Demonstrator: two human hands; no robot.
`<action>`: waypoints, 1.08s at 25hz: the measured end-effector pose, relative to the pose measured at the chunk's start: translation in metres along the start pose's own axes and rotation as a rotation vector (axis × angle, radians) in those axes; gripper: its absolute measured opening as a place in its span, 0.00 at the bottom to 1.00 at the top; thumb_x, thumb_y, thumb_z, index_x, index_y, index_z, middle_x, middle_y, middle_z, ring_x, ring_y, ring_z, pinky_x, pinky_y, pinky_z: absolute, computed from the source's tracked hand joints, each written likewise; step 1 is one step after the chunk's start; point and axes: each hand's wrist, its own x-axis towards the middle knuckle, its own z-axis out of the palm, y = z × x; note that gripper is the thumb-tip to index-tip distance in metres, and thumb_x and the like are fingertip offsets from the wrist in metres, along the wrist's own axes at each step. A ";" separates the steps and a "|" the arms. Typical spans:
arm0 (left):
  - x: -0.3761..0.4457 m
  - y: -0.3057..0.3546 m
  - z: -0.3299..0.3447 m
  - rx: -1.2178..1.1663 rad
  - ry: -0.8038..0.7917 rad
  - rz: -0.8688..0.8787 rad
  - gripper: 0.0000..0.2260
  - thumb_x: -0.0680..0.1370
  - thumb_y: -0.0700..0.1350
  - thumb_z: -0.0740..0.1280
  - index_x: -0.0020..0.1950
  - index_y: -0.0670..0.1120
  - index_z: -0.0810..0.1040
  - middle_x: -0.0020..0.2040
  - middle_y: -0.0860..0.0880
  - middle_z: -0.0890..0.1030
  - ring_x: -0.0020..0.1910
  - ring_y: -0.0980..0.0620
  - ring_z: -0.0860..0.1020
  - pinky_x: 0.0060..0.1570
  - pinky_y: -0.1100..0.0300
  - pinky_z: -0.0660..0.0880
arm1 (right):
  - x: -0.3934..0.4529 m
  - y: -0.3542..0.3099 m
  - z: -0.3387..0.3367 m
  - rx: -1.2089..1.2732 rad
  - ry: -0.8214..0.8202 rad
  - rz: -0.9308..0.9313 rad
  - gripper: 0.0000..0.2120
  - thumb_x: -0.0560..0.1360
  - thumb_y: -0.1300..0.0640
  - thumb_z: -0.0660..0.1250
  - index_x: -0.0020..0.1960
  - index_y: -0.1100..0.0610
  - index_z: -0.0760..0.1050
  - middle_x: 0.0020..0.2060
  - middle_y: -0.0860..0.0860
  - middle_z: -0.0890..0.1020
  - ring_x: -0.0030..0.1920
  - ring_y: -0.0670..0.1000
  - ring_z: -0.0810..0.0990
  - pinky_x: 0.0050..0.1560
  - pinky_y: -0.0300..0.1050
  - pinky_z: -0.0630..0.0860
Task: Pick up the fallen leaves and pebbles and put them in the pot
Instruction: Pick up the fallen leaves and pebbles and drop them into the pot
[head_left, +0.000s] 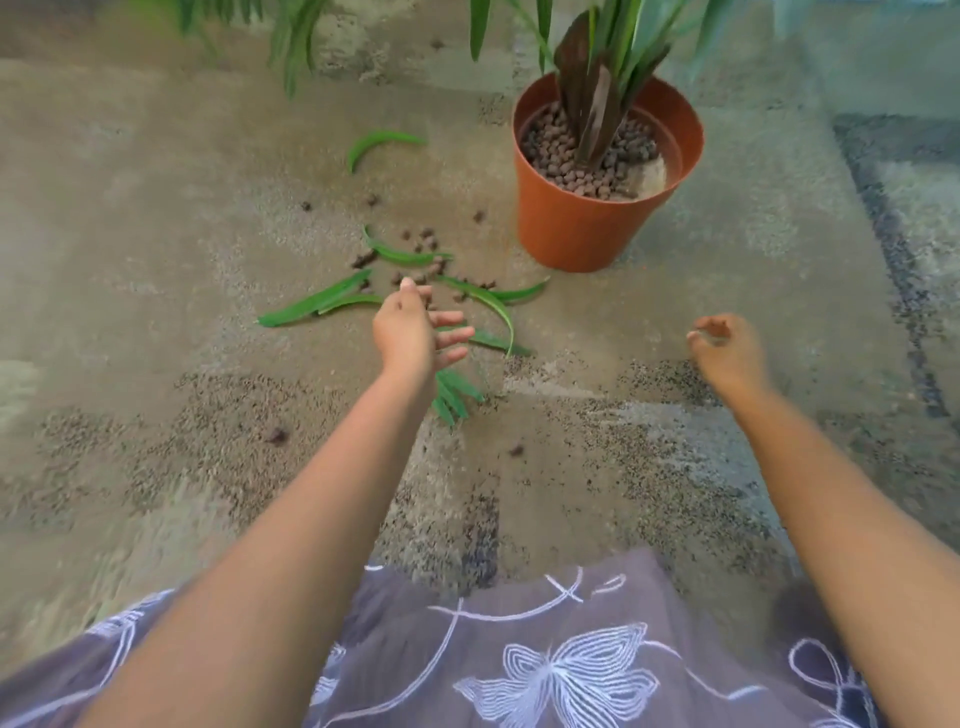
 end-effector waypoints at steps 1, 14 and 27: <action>-0.008 -0.009 -0.001 -0.001 0.012 0.017 0.16 0.82 0.50 0.50 0.58 0.43 0.72 0.36 0.46 0.78 0.28 0.51 0.77 0.29 0.59 0.76 | -0.005 0.007 0.002 -0.003 0.026 0.026 0.11 0.76 0.57 0.64 0.58 0.58 0.75 0.61 0.59 0.76 0.58 0.59 0.76 0.58 0.49 0.71; -0.099 -0.160 -0.011 0.776 -0.129 0.350 0.09 0.80 0.52 0.54 0.53 0.50 0.71 0.36 0.52 0.80 0.31 0.56 0.79 0.33 0.56 0.79 | 0.003 0.022 -0.007 -0.536 -0.223 -0.373 0.19 0.74 0.68 0.60 0.64 0.58 0.74 0.62 0.60 0.75 0.59 0.60 0.75 0.62 0.52 0.71; 0.068 0.021 -0.051 1.605 -0.143 0.900 0.13 0.81 0.50 0.53 0.55 0.43 0.71 0.36 0.51 0.75 0.29 0.54 0.73 0.21 0.64 0.69 | -0.023 -0.073 0.031 -0.023 -0.363 -0.268 0.05 0.72 0.54 0.70 0.47 0.52 0.78 0.39 0.47 0.80 0.40 0.48 0.78 0.42 0.41 0.75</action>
